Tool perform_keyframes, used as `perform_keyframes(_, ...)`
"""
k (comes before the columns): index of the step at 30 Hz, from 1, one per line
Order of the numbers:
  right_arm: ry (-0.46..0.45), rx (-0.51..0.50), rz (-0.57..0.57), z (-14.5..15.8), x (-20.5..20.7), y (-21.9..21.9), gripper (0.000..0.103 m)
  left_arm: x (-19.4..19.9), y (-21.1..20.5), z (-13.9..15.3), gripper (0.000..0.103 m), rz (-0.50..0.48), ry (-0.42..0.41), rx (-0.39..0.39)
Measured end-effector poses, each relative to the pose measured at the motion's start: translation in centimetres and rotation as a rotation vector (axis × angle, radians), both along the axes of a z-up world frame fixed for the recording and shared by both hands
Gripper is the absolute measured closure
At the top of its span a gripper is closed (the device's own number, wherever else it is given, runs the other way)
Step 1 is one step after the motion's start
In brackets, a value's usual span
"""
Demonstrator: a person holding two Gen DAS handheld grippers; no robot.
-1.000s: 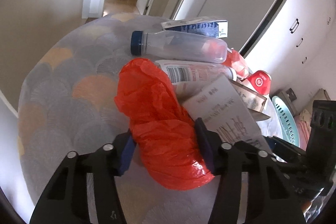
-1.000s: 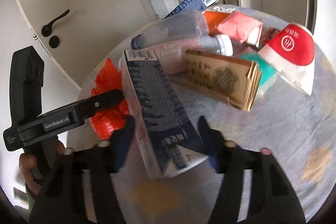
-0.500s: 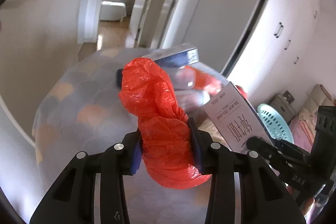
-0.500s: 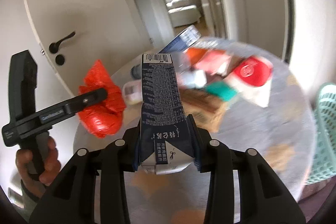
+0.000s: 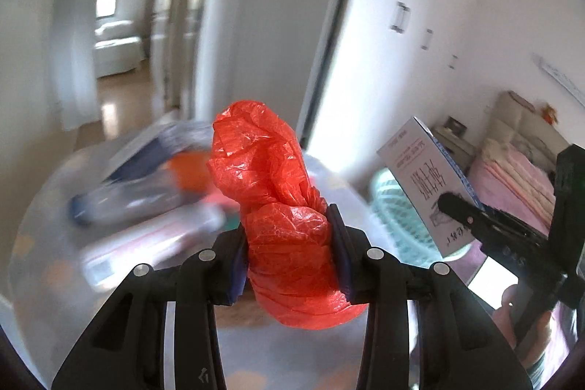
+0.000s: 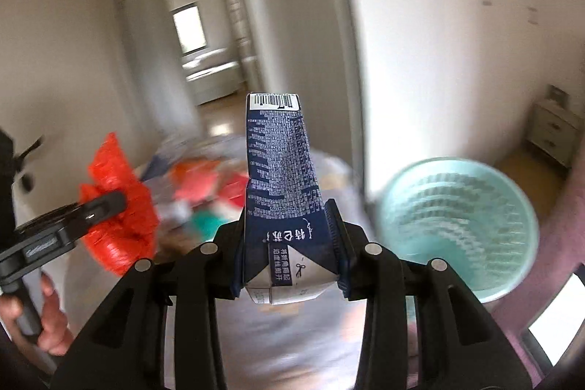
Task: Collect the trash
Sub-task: 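Carry both items over the teal basket and open both tools to drop them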
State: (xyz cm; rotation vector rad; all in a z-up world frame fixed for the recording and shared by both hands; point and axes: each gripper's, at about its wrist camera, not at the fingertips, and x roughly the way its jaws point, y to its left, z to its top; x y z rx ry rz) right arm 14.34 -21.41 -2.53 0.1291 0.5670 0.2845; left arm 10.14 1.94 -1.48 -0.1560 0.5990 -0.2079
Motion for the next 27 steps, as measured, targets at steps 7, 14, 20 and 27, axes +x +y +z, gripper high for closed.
perform_keyframes(7,0.095,0.012,-0.315,-1.6,2.6,-9.5,0.068,5.4,-8.8,0.9,0.066,-0.175,-0.003,0.021)
perform_keyframes(14,0.247,0.038,-0.457,-6.0,5.2,-15.9,0.068,11.1,-15.6,-1.8,0.066,-0.285,0.080,0.029)
perform_keyframes(20,0.325,0.039,-0.473,-8.5,7.4,-17.3,0.068,14.5,-20.2,-6.2,0.065,-0.331,0.172,0.106)
perform_keyframes(27,0.345,0.034,-0.477,-9.3,7.7,-17.8,0.068,16.4,-23.5,-9.4,0.053,-0.363,0.241,0.168)
